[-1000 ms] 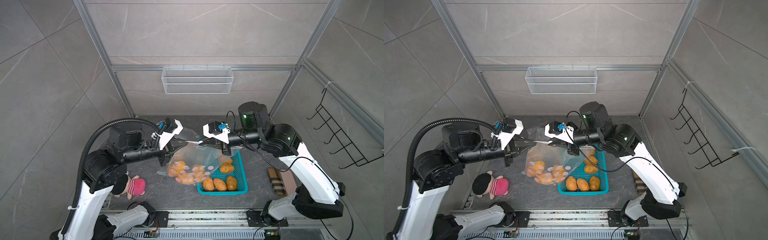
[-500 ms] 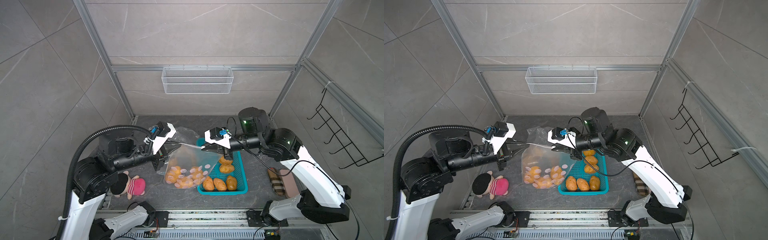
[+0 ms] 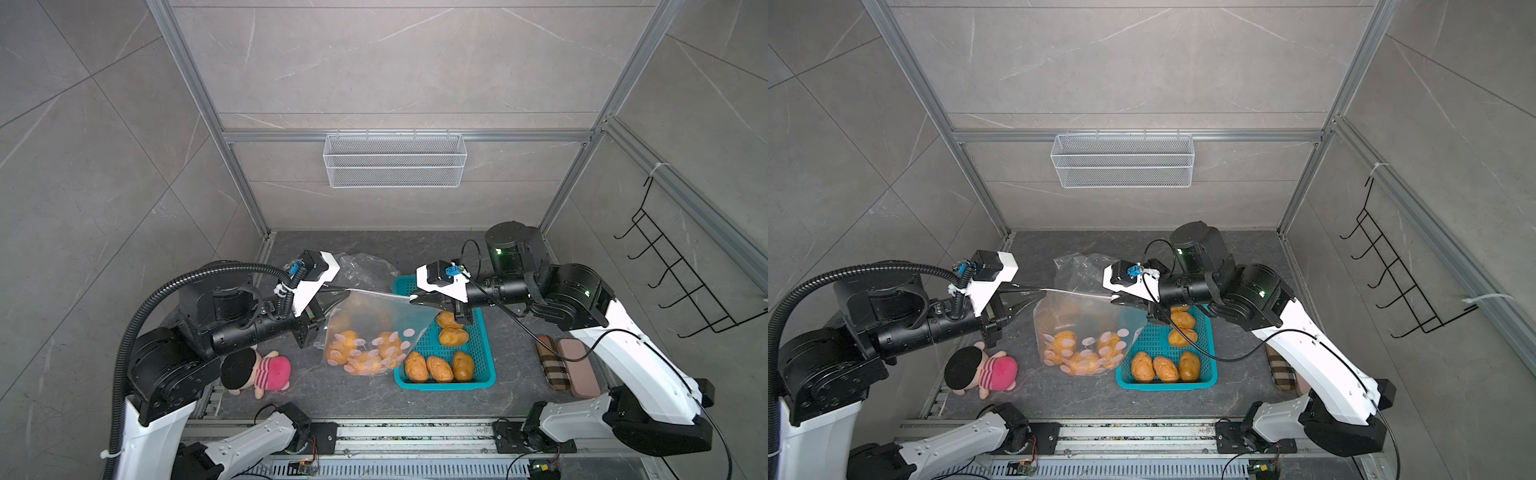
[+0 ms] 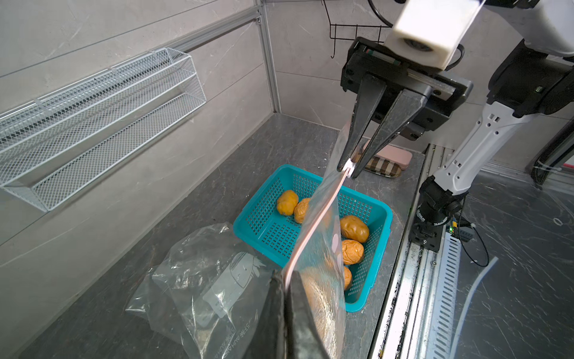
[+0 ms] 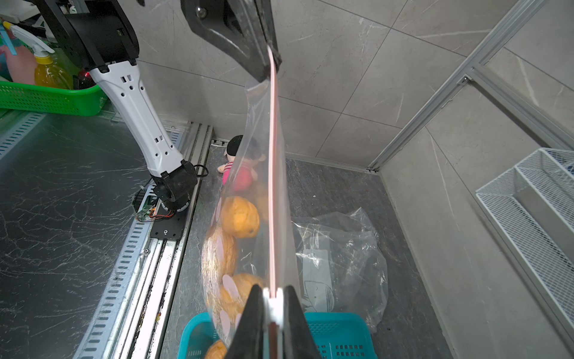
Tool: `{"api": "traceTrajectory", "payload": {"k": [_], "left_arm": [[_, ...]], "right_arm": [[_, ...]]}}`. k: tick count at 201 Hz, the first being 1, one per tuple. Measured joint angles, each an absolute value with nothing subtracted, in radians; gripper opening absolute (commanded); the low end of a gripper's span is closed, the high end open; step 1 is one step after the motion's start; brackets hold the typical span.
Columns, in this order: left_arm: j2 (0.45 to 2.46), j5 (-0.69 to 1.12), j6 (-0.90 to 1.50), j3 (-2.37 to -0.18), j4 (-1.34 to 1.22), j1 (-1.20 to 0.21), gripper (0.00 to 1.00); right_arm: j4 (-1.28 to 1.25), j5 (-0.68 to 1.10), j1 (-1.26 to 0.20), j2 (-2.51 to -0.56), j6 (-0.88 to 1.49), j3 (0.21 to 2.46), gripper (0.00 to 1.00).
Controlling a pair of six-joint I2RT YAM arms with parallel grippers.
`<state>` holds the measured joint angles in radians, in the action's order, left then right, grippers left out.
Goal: Put the potatoes into a zipper bag and zip it
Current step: Zip the zipper on the zipper food storage bag.
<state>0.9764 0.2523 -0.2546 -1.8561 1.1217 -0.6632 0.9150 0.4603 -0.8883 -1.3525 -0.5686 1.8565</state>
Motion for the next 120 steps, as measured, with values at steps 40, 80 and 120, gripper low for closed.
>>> {"api": "traceTrajectory", "payload": {"k": [40,80,120], "left_arm": [[0.971,0.231,-0.255,-1.874,1.122,-0.663,0.00],[0.956,0.210,-0.255,-1.876,1.122,-0.663,0.00],[0.952,0.208,-0.255,-1.882,1.121,-0.663,0.00]], "right_arm": [[0.918,0.441,-0.888,-1.331,-0.568,1.850,0.00],[0.933,0.423,-0.888,-1.305,-0.564,1.842,0.00],[0.955,0.406,-0.888,-1.284,-0.558,1.836,0.00]]}}
